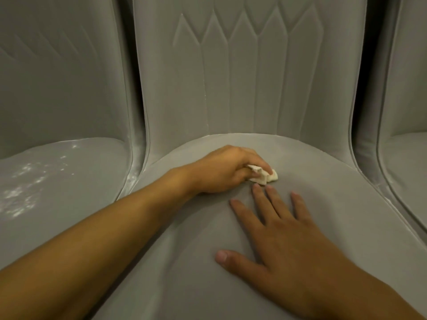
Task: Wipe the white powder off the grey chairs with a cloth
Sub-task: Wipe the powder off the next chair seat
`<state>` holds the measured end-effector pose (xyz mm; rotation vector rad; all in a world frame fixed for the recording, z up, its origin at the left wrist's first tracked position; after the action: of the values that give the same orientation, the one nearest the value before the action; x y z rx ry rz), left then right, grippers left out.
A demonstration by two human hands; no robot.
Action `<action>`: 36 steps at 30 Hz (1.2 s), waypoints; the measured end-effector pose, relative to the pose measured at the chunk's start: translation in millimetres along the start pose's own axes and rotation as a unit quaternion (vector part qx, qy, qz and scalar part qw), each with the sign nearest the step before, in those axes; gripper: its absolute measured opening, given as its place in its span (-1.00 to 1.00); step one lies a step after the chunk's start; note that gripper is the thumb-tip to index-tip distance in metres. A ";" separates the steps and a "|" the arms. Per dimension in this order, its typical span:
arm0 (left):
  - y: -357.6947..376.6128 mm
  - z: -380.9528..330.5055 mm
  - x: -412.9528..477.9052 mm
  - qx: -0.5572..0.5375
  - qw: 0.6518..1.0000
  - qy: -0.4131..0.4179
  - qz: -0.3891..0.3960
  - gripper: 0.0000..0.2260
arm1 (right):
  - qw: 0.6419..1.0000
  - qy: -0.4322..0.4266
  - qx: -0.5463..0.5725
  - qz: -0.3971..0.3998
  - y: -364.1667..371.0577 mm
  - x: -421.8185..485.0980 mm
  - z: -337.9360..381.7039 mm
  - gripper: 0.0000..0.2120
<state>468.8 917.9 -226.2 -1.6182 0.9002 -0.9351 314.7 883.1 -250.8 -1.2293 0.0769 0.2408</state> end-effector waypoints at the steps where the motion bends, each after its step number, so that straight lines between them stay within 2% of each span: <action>1: -0.8 3.9 -3.6 0.030 0.999 -0.002 -0.014 -0.71 | 1.000 0.003 -0.001 0.001 0.4 0.5 -0.7 -0.15; 4: -11.8 40.1 -10.4 0.099 0.989 -0.086 -0.063 -0.66 | 1.000 0.007 0.005 0.009 0.2 -1.0 -1.2 -0.14; 6: -21.2 64.9 -20.4 0.122 0.980 -0.146 -0.064 -0.67 | 1.000 0.007 0.006 0.007 -1.5 -2.3 -1.2 -0.15; 11: -32.6 91.7 -68.7 0.118 0.961 -0.239 -0.068 -0.76 | 1.000 -0.004 0.012 -0.002 -2.3 -4.1 -1.9 -0.15; 14: -34.7 74.5 -94.6 0.033 0.973 -0.220 -0.058 -0.78 | 1.000 -0.003 0.013 0.000 -2.6 -4.3 -1.4 -0.15; 16: -32.8 46.8 -110.4 -0.031 0.986 -0.162 -0.025 -0.78 | 1.000 -0.002 0.012 0.004 -2.8 -4.6 -0.4 -0.14; 20: -31.0 13.5 -131.7 -0.007 0.999 -0.053 -0.006 -0.71 | 1.000 0.001 0.005 0.009 -2.9 -4.8 0.5 -0.14; 22: -32.6 25.3 -134.0 0.044 0.997 -0.054 -0.028 -0.68 | 1.000 0.000 0.002 0.010 -2.8 -3.7 0.7 -0.15; 25: -35.9 52.7 -125.0 0.102 0.986 -0.116 -0.055 -0.70 | 1.000 0.004 -0.005 0.017 -2.8 -3.9 0.5 -0.14; 28: -37.1 63.0 -116.2 0.126 0.977 -0.165 -0.038 -0.68 | 1.000 0.006 0.000 0.015 -4.1 -5.1 1.5 -0.15; 33: -34.6 41.5 -137.6 0.032 0.990 -0.139 -0.014 -0.70 | 1.000 0.008 0.005 0.017 -4.8 -6.4 2.7 -0.14; 36: -31.9 30.9 -145.6 0.027 0.994 -0.110 -0.004 -0.70 | 1.000 0.009 0.001 0.020 -3.7 -6.0 2.0 -0.15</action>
<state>439.0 1067.2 -221.3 -1.6420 0.7109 -0.7625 309.5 883.0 -245.6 -1.2293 0.1176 0.2630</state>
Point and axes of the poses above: each hand's wrist, its own x-axis towards the middle knuckle, its own y-axis out of the palm, z = x × y, the point moved 7 cm from there along x, towards the middle knuckle, and after that the axes turned 15 degrees about x, right-handed, at the moved point
